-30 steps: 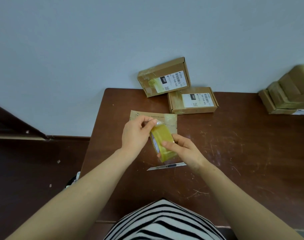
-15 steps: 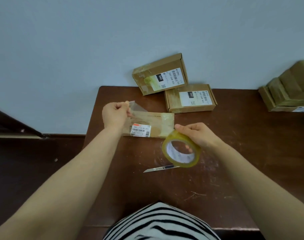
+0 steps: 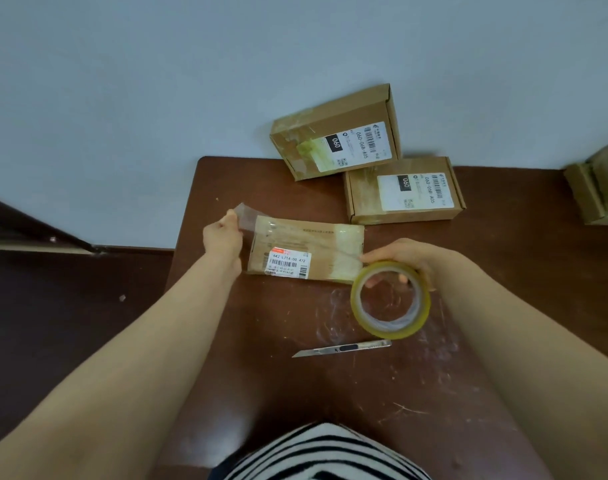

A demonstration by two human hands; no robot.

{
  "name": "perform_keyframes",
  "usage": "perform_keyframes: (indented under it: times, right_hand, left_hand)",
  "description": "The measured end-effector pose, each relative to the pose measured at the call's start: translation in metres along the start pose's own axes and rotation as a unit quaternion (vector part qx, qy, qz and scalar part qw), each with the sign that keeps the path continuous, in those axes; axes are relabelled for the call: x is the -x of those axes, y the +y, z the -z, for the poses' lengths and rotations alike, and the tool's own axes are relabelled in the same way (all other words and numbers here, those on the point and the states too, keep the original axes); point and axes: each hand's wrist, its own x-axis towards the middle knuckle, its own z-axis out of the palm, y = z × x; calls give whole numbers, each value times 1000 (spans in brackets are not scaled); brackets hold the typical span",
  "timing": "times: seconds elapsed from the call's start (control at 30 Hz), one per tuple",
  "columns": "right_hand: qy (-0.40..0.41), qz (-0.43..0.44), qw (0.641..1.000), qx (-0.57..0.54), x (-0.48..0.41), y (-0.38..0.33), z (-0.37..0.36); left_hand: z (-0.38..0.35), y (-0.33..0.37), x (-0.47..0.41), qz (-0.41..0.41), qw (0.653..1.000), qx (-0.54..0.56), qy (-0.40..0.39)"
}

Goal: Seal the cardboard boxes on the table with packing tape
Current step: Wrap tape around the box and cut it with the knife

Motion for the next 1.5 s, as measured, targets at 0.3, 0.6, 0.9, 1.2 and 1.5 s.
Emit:
perform_keyframes:
  times: [0.3,0.6,0.9,1.2,1.5]
  right_hand:
    - [-9,4,1000,0,-19,-11,-11]
    - [41,81,995,-37,28,7,-43]
    - [34,114,992,42,69,32,-92]
    - [171,176,942,228,69,36,-105]
    - [175,164,939,248,66,32,-99]
  left_hand:
    - [-12,1,-11,35,998,33,-39]
    - [36,4,11,-33,994,84,-54]
    - [85,-25,44,-78,989,122,-25]
    - [82,-31,54,-116,989,95,16]
    - [80,-25,55,-66,990,124,2]
